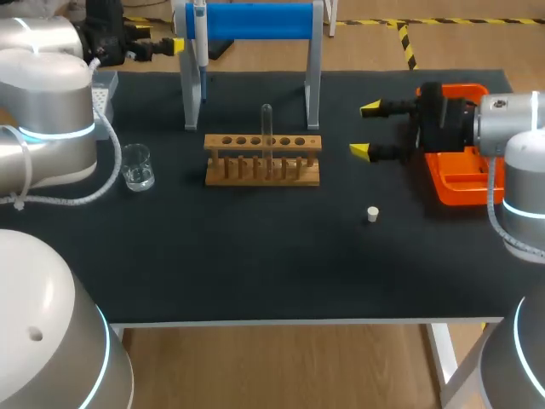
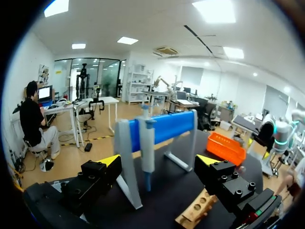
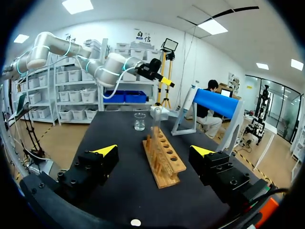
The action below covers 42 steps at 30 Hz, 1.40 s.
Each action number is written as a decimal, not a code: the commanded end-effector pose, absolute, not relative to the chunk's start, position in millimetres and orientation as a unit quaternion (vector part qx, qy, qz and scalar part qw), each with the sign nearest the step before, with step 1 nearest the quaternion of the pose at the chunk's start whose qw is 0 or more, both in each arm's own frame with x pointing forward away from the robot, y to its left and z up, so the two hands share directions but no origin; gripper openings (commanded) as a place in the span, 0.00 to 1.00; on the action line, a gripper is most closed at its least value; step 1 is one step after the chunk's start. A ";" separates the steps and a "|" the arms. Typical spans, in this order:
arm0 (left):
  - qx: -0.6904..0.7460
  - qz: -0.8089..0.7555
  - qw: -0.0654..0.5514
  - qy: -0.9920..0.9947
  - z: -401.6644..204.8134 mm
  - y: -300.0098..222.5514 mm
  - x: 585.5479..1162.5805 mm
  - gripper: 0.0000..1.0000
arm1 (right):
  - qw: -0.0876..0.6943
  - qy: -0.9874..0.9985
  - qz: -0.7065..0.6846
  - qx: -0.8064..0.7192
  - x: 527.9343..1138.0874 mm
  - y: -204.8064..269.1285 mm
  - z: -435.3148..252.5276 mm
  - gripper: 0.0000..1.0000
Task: Invert the test tube, pick up the pipette, mount the tip to pipette, aspirate from beaker and dispense into the tube, eject the tip, return the pipette, and cap with the stopper.
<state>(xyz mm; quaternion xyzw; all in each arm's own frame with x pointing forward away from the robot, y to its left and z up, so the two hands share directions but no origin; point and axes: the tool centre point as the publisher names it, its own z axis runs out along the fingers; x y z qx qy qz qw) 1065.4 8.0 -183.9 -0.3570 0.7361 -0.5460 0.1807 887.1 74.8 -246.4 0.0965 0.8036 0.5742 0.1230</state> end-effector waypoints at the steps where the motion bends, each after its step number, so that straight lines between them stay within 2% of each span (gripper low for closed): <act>1: -0.351 -0.550 0.197 0.732 -190.6 -1.9 1008.0 1.00 | 0.123 0.803 0.574 0.096 886.4 74.3 -246.5 1.00; 6: -0.319 -0.561 0.208 0.735 -197.1 -22.4 954.8 1.00 | 0.123 0.803 0.574 0.096 886.4 74.3 -246.5 1.00; 9: -0.296 -0.558 0.192 0.751 -203.7 -39.7 927.2 1.00 | 0.123 0.803 0.574 0.096 886.4 74.3 -246.5 1.00; 16: -0.259 -0.561 0.195 0.762 -216.5 -64.7 880.9 1.00 | 0.123 0.803 0.574 0.096 886.4 74.3 -246.5 1.00; 42: -0.268 -0.538 0.199 0.774 -231.8 -57.2 870.6 1.00 | 0.123 0.803 0.574 0.096 886.4 74.3 -246.5 1.00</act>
